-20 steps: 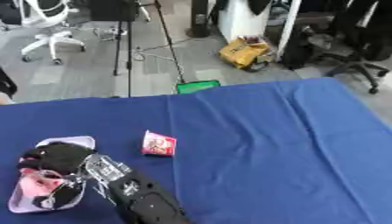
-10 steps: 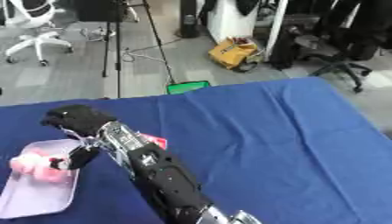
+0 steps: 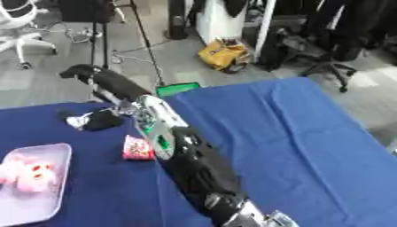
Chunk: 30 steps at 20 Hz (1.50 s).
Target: Pick up objects on the table and place them in the box.
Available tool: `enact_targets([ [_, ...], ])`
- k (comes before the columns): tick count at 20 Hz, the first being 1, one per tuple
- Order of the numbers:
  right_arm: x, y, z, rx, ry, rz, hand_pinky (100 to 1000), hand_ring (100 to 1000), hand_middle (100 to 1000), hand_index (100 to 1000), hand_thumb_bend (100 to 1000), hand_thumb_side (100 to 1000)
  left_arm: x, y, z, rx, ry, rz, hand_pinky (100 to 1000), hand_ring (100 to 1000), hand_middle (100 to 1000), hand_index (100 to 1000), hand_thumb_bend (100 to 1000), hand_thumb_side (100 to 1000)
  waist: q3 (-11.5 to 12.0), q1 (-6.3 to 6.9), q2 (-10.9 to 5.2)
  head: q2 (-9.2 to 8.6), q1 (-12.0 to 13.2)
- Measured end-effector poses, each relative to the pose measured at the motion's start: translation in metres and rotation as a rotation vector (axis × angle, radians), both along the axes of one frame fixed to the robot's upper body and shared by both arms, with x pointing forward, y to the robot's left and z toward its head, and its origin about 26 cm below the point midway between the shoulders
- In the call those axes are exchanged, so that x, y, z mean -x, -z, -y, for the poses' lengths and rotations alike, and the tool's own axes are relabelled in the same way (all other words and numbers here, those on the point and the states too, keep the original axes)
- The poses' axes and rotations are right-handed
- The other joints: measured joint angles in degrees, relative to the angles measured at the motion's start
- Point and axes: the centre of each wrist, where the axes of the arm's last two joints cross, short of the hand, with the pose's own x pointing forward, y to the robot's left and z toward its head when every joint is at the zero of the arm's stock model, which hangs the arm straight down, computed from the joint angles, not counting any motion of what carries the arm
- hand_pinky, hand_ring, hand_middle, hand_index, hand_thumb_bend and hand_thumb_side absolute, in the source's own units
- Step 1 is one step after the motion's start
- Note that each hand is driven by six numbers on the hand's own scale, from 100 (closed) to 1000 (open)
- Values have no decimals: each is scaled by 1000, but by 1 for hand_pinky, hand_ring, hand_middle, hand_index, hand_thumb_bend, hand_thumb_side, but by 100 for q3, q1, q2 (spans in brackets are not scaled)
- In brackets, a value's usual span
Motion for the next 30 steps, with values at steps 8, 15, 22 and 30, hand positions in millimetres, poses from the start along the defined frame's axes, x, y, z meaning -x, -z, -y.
enact_targets([
  [8, 59, -17, 84, -289, -65, -16, 877, 942, 856, 906, 283, 591, 1, 2, -7, -14, -32, -9, 670, 712, 796, 850, 486, 770, -269, 0, 1, 0, 326],
  [15, 80, -21, 100, -345, -43, 4, 874, 941, 844, 899, 295, 561, 2, 2, -10, -15, -45, -12, 670, 719, 803, 870, 485, 769, -326, 3, 5, 0, 496],
  [22, 86, -21, 103, -362, -21, 7, 871, 938, 837, 893, 269, 573, 3, 4, -10, -16, -48, -19, 669, 713, 801, 872, 483, 771, -349, 13, 5, 1, 558],
  [30, 86, -18, 104, -352, -7, 2, 872, 939, 835, 899, 295, 531, 4, 6, -12, -12, -60, -27, 668, 711, 799, 870, 483, 769, -377, 47, 0, 3, 594],
])
